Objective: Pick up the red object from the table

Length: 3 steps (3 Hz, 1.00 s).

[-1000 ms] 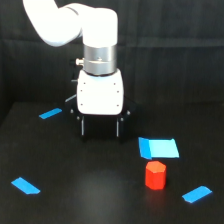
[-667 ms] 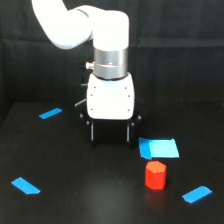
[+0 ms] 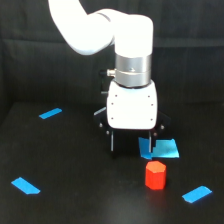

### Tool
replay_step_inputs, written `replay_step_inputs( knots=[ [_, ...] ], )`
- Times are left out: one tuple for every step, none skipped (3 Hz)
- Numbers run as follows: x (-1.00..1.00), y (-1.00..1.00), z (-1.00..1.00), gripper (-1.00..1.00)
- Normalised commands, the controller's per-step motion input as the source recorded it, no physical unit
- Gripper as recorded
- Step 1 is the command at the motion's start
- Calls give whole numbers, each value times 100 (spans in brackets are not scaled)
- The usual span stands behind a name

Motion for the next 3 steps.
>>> replay_step_inputs(
  knots=[
    [33, -92, 5, 99],
    [4, -63, 4, 98],
    [-10, -49, -14, 19]
  ],
)
